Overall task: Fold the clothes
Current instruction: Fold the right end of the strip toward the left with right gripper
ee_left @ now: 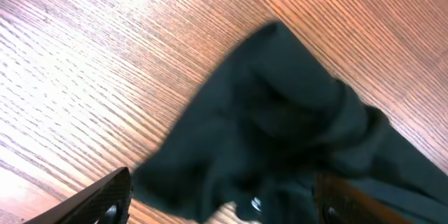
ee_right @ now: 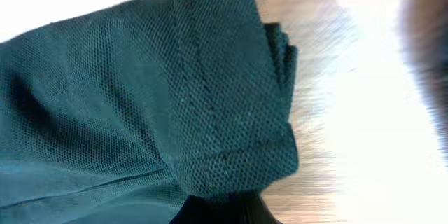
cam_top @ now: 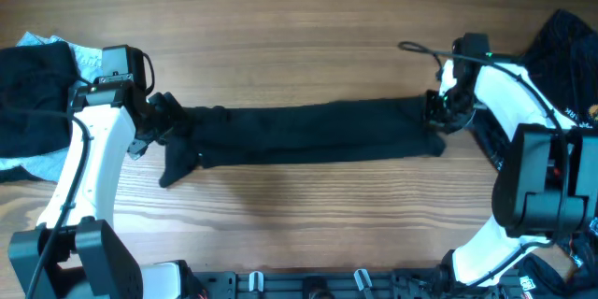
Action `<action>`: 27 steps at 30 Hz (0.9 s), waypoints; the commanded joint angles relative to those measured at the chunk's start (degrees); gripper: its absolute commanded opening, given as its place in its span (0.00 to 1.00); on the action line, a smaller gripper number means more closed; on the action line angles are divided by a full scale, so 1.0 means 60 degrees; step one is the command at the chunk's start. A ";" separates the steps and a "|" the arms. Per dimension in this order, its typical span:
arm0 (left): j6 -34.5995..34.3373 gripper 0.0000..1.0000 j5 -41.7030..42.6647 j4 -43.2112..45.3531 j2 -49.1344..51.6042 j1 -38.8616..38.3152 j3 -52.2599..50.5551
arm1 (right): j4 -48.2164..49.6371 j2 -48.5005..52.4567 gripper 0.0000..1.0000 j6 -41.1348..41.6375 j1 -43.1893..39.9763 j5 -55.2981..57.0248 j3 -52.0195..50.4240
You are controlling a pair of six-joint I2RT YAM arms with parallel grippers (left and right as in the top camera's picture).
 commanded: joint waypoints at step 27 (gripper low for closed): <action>0.0015 0.96 -0.0055 0.0080 -0.0066 0.0055 0.0033 | 0.0419 -0.1319 0.78 0.2033 0.5431 0.1592 0.0798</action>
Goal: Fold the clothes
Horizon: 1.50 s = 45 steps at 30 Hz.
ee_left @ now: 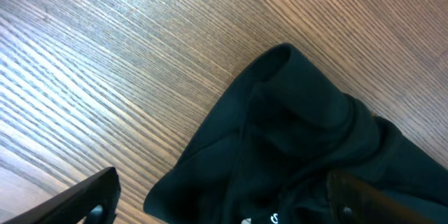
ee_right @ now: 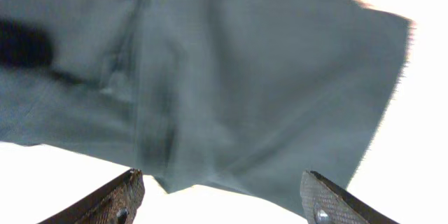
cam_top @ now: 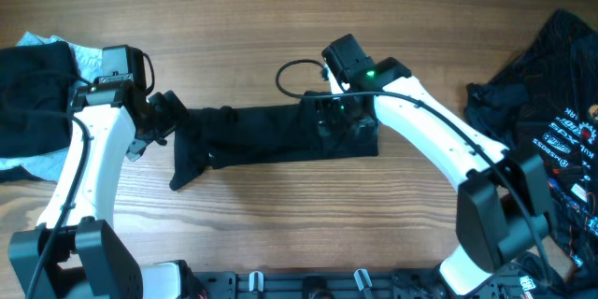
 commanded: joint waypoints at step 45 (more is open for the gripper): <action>0.0277 0.53 0.1657 -0.0856 0.4809 -0.6925 0.5136 | -0.0546 -0.0506 0.83 -0.0805 -0.3712 0.0659 0.0135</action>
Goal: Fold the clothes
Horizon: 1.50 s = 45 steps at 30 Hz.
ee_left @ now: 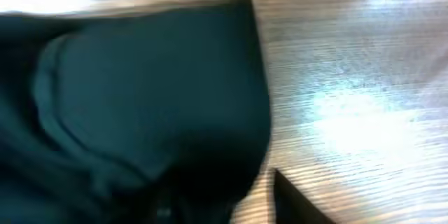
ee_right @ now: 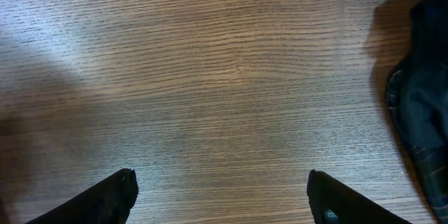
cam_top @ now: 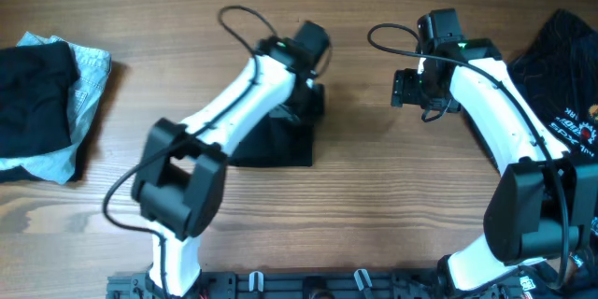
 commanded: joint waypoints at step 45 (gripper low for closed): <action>0.3778 0.96 0.2164 0.4564 -0.3745 0.4951 -0.5289 | 0.1719 -0.0459 0.88 -0.0138 0.1676 -0.2302 0.0051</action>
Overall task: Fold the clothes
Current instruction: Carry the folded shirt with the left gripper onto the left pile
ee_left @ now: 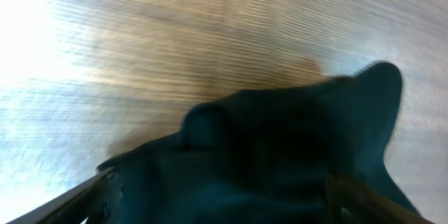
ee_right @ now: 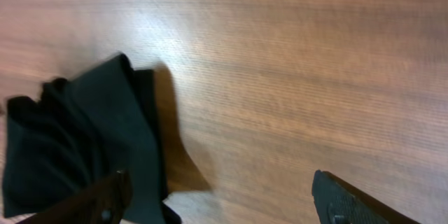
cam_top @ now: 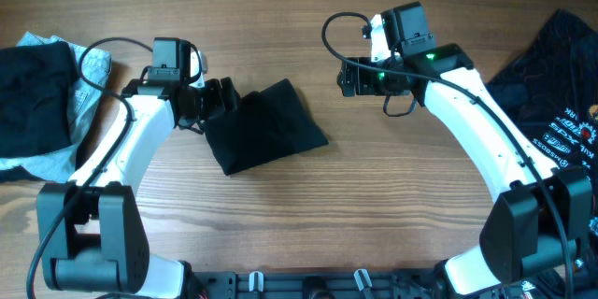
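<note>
A black garment (cam_top: 268, 129) lies folded into a compact, slightly skewed square on the wooden table left of centre. My left gripper (cam_top: 221, 99) is at its upper left corner. In the left wrist view its fingers (ee_left: 103, 190) stand wide apart, open, and the dark cloth (ee_left: 280, 147) fills the space between them. Right of the garment my right gripper (cam_top: 348, 79) hovers open over bare wood, apart from the cloth. In the right wrist view the garment (ee_right: 77, 140) is at the lower left.
A stack of folded clothes (cam_top: 37, 93), black over light blue, sits at the table's left edge. A heap of dark clothes with white print (cam_top: 556, 84) lies at the right edge. A looped cable (cam_top: 338, 30) hangs by the right wrist.
My left arm, then reaching across the garment's far right end, is now back on the left at the garment's corner. The garment lies as a flatter, turned square. My right gripper has moved left, nearer to it.
The garment first lay stretched into a long strip, one gripper at each end. Then its right end lay folded over the middle, my right gripper open above. Later my left arm reached across a compact bundle and the right had withdrawn. Now it is a small square.
</note>
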Action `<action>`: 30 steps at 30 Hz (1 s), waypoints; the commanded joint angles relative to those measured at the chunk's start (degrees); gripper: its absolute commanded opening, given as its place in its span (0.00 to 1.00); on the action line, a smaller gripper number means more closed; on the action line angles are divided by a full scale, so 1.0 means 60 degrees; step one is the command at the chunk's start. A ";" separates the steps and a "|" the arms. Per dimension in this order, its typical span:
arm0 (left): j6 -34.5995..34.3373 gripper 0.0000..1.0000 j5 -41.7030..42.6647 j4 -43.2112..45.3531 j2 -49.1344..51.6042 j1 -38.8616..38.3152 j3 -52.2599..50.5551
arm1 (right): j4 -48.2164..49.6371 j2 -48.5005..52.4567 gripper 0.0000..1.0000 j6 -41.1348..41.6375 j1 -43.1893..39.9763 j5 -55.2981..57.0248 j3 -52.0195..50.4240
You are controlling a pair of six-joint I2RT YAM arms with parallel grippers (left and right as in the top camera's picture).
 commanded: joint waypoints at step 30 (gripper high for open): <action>0.1013 0.04 -0.0557 0.0251 0.1592 0.2477 0.3472 | -0.0423 0.0091 0.89 -0.0029 0.0022 0.0364 0.0004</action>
